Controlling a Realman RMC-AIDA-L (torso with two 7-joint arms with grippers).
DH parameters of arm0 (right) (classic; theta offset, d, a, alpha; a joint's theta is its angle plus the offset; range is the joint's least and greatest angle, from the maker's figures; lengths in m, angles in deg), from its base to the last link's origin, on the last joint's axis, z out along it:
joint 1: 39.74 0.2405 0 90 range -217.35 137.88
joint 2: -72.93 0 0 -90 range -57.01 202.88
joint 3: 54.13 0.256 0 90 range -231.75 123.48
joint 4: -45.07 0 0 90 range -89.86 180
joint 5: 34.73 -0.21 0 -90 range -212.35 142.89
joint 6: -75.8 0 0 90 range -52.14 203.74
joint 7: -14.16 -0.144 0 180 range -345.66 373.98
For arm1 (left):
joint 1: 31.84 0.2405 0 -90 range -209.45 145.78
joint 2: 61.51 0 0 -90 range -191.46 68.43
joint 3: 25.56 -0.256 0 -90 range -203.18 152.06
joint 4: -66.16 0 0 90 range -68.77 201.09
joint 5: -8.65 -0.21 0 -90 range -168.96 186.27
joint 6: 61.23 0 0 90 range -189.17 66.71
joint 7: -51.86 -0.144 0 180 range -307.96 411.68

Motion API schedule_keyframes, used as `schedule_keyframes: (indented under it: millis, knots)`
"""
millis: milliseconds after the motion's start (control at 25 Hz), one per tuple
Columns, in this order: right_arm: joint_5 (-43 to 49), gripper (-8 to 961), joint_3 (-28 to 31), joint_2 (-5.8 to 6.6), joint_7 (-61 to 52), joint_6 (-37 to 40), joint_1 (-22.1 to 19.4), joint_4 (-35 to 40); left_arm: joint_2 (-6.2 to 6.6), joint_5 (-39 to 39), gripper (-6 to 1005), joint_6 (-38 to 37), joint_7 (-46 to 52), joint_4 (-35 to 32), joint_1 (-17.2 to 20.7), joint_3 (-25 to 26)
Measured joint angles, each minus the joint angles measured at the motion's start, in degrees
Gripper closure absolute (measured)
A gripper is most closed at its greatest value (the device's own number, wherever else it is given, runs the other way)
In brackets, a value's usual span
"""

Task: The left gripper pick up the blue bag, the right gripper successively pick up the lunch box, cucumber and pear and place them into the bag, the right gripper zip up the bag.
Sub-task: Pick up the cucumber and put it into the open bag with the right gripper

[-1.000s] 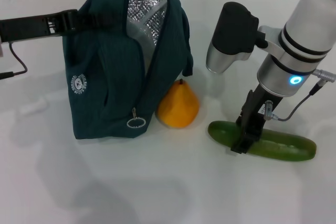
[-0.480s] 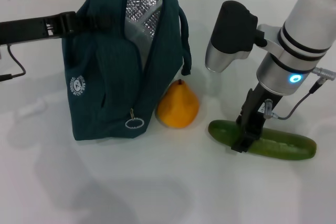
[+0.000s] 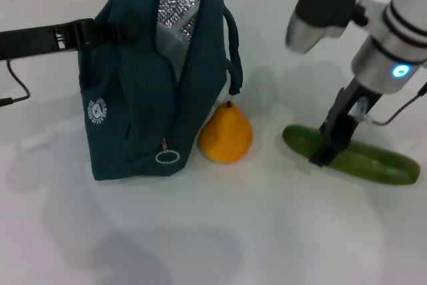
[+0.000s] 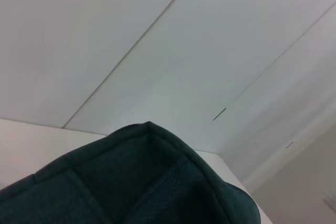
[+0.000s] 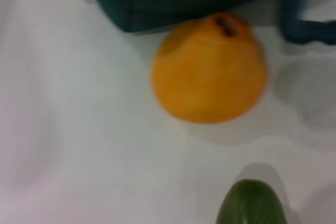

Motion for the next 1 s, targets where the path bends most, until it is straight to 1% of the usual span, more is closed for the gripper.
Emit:
schedule_keyframes:
  millis: [120, 240, 360, 480, 680, 840, 1000]
  knots:
    - [3.6, 315, 5.13, 0.15, -0.02, 0.98, -1.09, 2.07, 0.05, 0.0, 921, 0.0, -0.06, 0.0, 0.06, 0.0]
    - [7.19, 313, 12.13, 0.28, -0.03, 1.85, -2.33, 4.86, 0.06, -0.01, 920, 0.02, -0.18, 0.0, 0.08, 0.0]
    - [8.01, 311, 18.45, 0.71, 0.01, 2.58, -2.69, 7.05, -0.02, -0.01, 920, 0.07, -0.59, 0.0, 0.08, 0.0]
    - [7.9, 309, 23.78, 1.03, 0.14, 3.98, -3.21, 11.72, -0.08, -0.01, 920, 0.11, -0.68, 0.0, 0.14, 0.0]
    - [6.51, 306, 28.06, 0.72, 0.2, 4.5, -3.91, 20.44, -0.1, -0.01, 920, 0.21, -0.95, 0.0, 0.17, 0.0]
    - [0.39, 303, 28.68, 0.77, 0.53, 2.58, -4.29, 24.36, -0.05, 0.01, 920, 0.37, -1.6, 1.01, -0.08, 0.01]
    - [-5.0, 300, 28.74, 0.8, 1.8, -0.51, -4.8, 27.2, 0.33, 0.73, 919, 0.44, -1.98, 2.49, -0.59, 0.07]
